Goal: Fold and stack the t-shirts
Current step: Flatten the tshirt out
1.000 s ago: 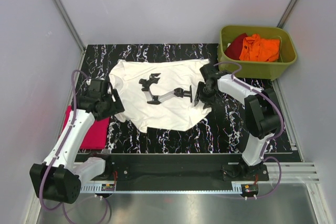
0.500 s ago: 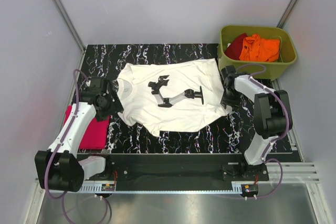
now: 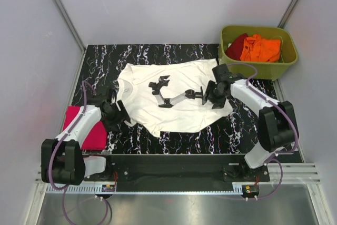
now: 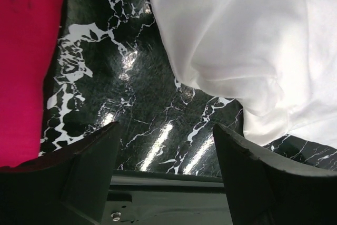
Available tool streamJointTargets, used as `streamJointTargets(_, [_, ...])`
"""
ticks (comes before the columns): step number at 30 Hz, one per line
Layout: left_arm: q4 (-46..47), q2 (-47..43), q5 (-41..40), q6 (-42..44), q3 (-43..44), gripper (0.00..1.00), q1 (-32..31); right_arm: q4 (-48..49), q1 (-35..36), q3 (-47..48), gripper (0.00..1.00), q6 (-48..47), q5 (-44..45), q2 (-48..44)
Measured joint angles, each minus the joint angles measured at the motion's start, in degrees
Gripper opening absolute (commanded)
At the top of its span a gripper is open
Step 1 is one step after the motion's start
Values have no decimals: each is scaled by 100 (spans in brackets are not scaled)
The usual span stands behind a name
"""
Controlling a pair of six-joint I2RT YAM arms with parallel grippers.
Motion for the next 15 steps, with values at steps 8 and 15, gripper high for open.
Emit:
streamJointTargets(8, [581, 293, 339, -332, -363, 66, 15, -374, 332, 450, 31, -225, 634, 970])
streamJointTargets(15, [769, 284, 426, -422, -365, 61, 20, -457, 341, 448, 33, -273, 774, 1069])
